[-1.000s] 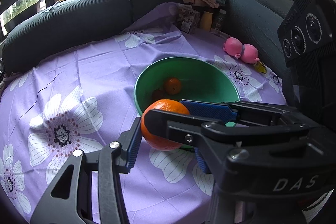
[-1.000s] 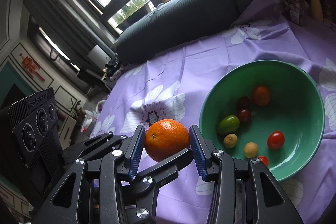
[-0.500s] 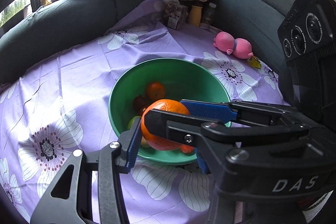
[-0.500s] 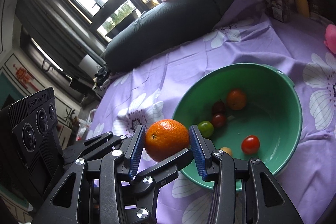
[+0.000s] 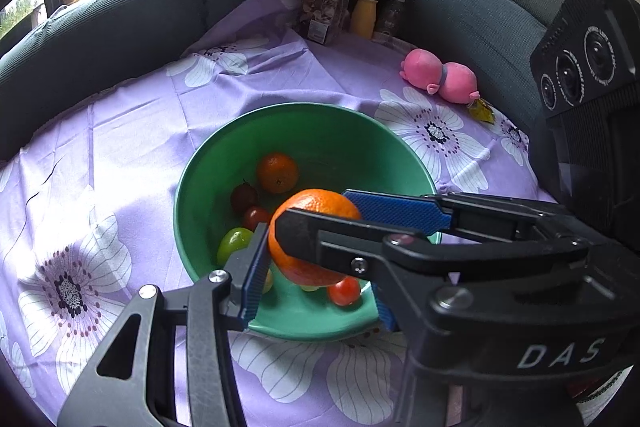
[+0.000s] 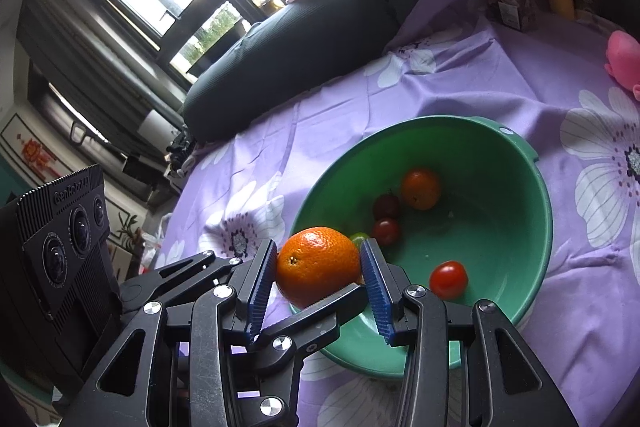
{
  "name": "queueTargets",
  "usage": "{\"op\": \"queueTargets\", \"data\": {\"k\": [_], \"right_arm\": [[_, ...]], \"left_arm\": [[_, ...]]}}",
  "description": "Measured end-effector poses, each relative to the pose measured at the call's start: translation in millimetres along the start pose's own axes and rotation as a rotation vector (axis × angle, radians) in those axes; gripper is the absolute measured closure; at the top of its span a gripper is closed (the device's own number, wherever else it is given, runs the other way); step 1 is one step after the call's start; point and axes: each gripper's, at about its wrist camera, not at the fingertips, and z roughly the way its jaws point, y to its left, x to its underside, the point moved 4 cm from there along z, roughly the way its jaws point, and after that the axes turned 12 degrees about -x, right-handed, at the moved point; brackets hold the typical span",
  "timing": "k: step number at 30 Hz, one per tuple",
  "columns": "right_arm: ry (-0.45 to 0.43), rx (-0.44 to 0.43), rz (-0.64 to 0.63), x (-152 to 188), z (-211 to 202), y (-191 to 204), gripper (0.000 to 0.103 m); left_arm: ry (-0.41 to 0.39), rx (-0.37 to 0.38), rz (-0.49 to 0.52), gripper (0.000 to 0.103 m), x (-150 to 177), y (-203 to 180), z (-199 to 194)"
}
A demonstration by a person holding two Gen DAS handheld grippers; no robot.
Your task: Organize fruits
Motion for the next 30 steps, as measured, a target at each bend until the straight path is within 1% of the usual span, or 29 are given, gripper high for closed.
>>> {"op": "queueTargets", "data": {"k": [12,30], "right_arm": [[0.019,0.013,0.033,-2.0,7.7,-18.2,0.057],[0.053,0.039,0.053,-4.3,15.1,-31.8,0.057]], "left_arm": [[0.043,0.017,-0.008,0.057,-1.5,-2.3,19.9],[0.082,0.045,-0.024,0.057,-3.1,-1.5,37.8]]}}
